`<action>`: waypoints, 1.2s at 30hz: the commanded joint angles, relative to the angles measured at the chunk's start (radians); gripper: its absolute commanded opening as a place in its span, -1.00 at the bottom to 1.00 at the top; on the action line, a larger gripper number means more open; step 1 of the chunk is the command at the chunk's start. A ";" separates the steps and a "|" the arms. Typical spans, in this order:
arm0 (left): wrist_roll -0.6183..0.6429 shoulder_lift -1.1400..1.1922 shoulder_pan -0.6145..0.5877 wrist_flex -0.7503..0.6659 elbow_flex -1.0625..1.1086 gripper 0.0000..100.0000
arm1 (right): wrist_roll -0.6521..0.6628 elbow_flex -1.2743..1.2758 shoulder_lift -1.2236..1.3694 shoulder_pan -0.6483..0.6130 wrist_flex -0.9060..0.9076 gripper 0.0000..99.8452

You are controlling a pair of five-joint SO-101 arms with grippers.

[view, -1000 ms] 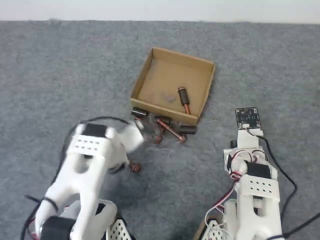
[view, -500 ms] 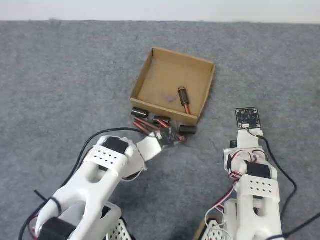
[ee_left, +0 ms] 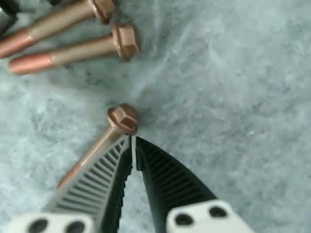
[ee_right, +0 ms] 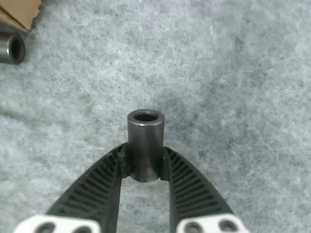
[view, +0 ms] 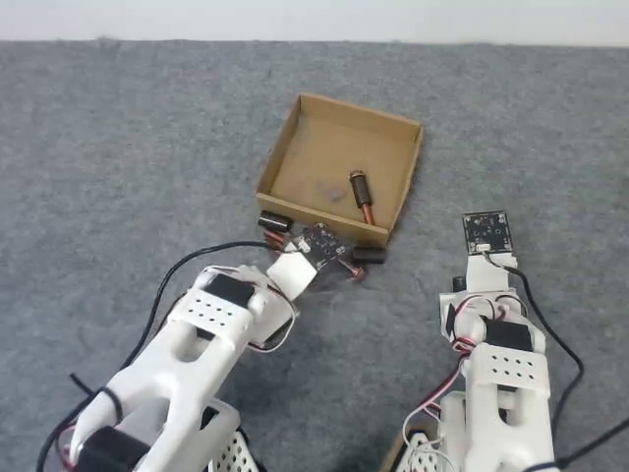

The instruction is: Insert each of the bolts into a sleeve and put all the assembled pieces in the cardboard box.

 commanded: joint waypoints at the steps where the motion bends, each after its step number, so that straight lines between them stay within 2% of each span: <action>1: 0.034 -0.029 -0.006 -0.025 -0.059 -0.97 | 0.018 -0.011 -0.031 -0.004 -0.001 -0.98; 6: 0.037 0.017 -0.012 -0.133 -0.010 -0.97 | 0.018 -0.011 -0.031 -0.004 0.001 -0.98; 16: 0.037 0.184 -0.014 -0.052 -0.157 -0.98 | 0.018 -0.011 -0.031 -0.004 -0.001 -0.98; 22: 0.037 0.086 -0.017 -0.018 -0.219 -0.98 | 0.018 -0.011 -0.027 -0.004 -0.005 -0.98; 29: 0.031 -0.063 -0.015 0.153 -0.196 -0.98 | 0.018 -0.011 -0.027 -0.004 -0.005 -0.98; 33: 0.025 -0.068 -0.015 0.157 -0.130 -0.98 | 0.018 -0.011 -0.027 -0.004 -0.007 -0.98; 36: -0.029 -0.068 -0.014 0.120 -0.088 -0.98 | 0.018 -0.011 -0.028 -0.004 -0.007 -0.98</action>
